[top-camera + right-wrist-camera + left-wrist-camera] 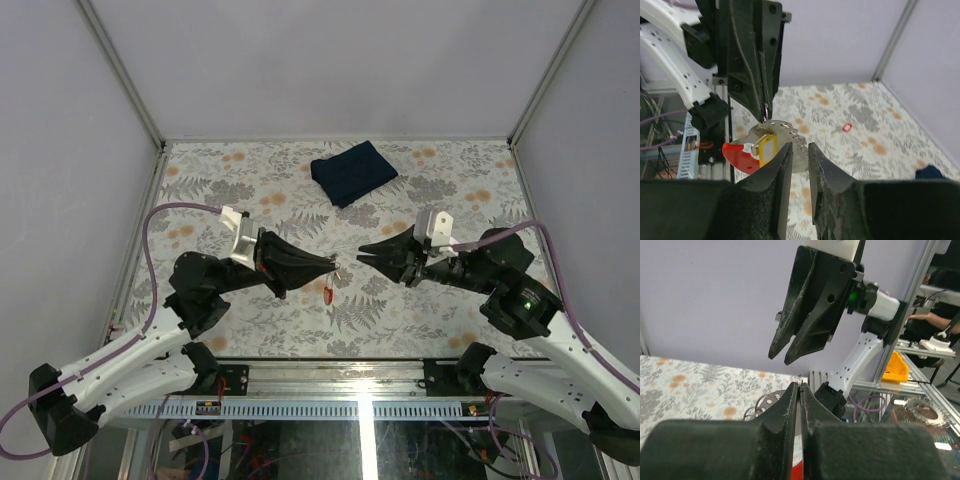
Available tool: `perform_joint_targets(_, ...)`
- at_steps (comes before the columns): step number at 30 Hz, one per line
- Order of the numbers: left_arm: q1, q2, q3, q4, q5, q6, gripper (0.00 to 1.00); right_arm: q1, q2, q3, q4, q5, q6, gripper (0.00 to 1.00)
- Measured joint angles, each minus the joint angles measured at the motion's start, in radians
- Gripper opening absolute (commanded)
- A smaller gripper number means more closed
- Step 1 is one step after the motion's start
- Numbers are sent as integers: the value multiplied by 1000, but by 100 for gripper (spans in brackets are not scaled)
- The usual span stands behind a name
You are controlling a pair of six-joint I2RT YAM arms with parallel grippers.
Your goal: Put the keys on the keyring
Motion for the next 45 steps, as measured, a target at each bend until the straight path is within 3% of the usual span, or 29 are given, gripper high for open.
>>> perform_joint_targets(7, 2, 0, -7, 129, -4, -73, 0, 0, -10, -35, 140, -103, 52, 33)
perform_joint_targets(16, 2, -10, -6, 130, -10, -72, 0, 0, 25, -40, 168, -195, 81, 50)
perform_joint_targets(30, 2, -23, 11, 124, -27, -53, 0, 0, 65, -107, 257, -216, 164, 55)
perform_joint_targets(45, 2, -22, 14, 106, -41, -39, 0, 5, 76, -110, 318, -217, 230, 54)
